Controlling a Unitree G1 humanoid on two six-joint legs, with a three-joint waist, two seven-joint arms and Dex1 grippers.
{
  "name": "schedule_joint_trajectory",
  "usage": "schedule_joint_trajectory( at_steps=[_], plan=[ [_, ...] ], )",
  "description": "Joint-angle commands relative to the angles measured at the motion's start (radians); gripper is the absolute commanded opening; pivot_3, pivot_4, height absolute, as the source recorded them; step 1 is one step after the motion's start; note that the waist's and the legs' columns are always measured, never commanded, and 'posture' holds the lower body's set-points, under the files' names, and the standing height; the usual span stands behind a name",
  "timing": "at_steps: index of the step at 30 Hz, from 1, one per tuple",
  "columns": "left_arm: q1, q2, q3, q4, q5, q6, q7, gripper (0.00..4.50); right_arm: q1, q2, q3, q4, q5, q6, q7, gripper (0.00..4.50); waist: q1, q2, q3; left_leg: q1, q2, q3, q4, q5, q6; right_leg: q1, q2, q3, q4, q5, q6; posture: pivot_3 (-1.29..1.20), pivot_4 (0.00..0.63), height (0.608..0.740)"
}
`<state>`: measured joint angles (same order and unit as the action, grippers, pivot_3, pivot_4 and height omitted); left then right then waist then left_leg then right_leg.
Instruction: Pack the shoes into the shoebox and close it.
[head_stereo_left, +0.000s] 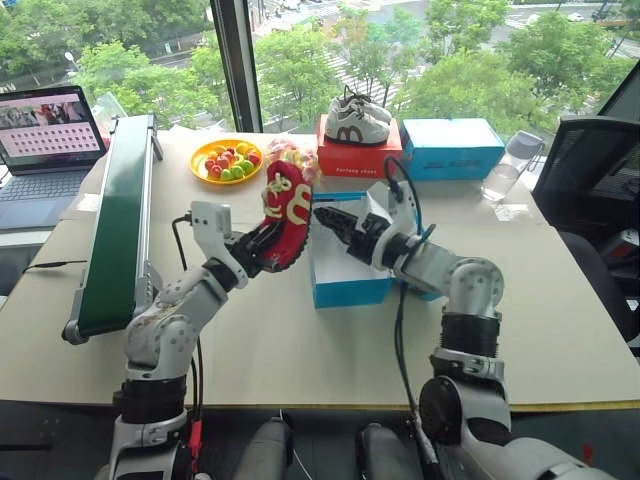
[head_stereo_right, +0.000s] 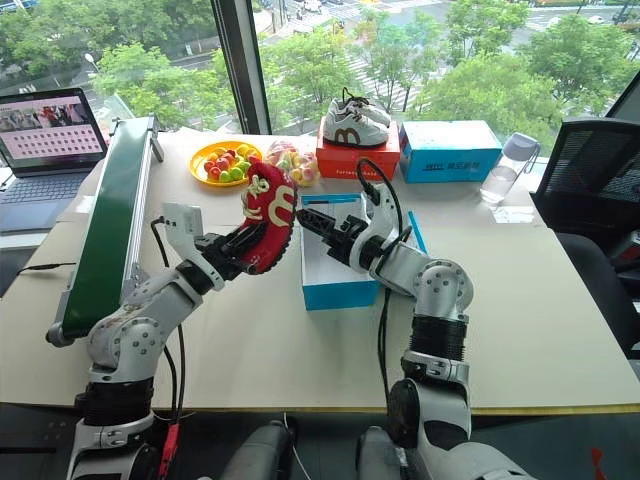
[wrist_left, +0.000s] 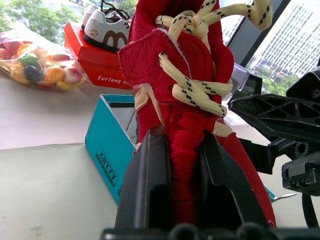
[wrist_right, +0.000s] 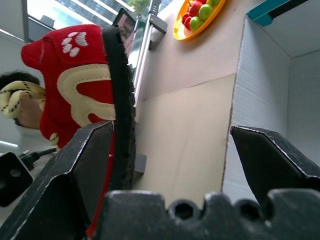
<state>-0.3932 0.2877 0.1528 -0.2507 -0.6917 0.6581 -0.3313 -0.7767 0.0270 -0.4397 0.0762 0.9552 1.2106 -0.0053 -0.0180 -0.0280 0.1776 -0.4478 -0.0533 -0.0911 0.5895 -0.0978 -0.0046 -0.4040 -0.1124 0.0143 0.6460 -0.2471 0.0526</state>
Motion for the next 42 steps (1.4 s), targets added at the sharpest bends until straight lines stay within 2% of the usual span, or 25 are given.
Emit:
schedule_joint_trajectory(
  at_steps=[1, 14, 19, 22, 29, 38, 42],
  plan=[
    [-0.024, -0.005, 0.0, -0.046, -0.01, -0.009, -0.006, 0.17, -0.036, 0.01, -0.036, -0.034, 0.073, 0.019, -0.055, 4.5, 0.0, 0.0, 0.0, 0.0, 0.0, 0.0, 0.0, 0.0, 0.0, 0.0, 0.0, 0.0, 0.0, 0.0, 0.0, 0.0, 0.15, 0.73],
    [-0.043, -0.043, 0.008, -0.048, -0.048, 0.008, 0.013, 0.17, -0.021, 0.103, 0.021, -0.065, 0.145, -0.006, -0.141, 4.5, -0.004, 0.001, 0.0, 0.0, 0.0, 0.0, 0.0, 0.0, 0.0, 0.0, 0.0, 0.0, 0.0, 0.0, 0.0, 0.0, 0.15, 0.73],
    [-0.043, -0.063, 0.003, -0.064, -0.061, 0.02, 0.027, 0.17, -0.013, 0.099, 0.035, -0.064, 0.153, -0.029, -0.149, 4.5, -0.004, 0.001, 0.0, 0.0, 0.0, 0.0, 0.0, 0.0, 0.0, 0.0, 0.0, 0.0, 0.0, 0.0, 0.0, 0.0, 0.15, 0.73],
    [-0.042, -0.065, 0.0, -0.061, -0.059, 0.021, 0.027, 0.17, -0.012, 0.087, 0.041, -0.062, 0.16, -0.043, -0.152, 3.81, -0.006, 0.001, 0.0, 0.0, 0.0, 0.0, 0.0, 0.0, 0.0, 0.0, 0.0, 0.0, 0.0, 0.0, 0.0, 0.0, 0.15, 0.73],
    [-0.048, -0.067, -0.003, -0.048, -0.051, 0.02, 0.024, 0.17, -0.017, 0.093, 0.046, -0.06, 0.202, -0.053, -0.16, 1.52, -0.006, 0.001, 0.0, 0.0, 0.0, 0.0, 0.0, 0.0, 0.0, 0.0, 0.0, 0.0, 0.0, 0.0, 0.0, 0.0, 0.15, 0.73],
    [-0.048, -0.078, -0.026, -0.038, -0.02, 0.016, 0.027, 0.17, -0.003, 0.134, 0.043, -0.071, 0.326, -0.07, -0.248, 1.52, -0.006, 0.001, 0.0, 0.0, 0.0, 0.0, 0.0, 0.0, 0.0, 0.0, 0.0, 0.0, 0.0, 0.0, 0.0, 0.0, 0.15, 0.73],
    [-0.049, -0.083, -0.032, -0.037, -0.014, 0.014, 0.023, 0.17, 0.017, 0.139, 0.059, -0.104, 0.36, -0.105, -0.285, 0.5, -0.006, 0.001, 0.001, 0.0, 0.0, 0.0, -0.001, 0.0, 0.0, 0.0, 0.0, 0.0, -0.001, 0.0, 0.0, 0.0, 0.15, 0.73]
  ],
)
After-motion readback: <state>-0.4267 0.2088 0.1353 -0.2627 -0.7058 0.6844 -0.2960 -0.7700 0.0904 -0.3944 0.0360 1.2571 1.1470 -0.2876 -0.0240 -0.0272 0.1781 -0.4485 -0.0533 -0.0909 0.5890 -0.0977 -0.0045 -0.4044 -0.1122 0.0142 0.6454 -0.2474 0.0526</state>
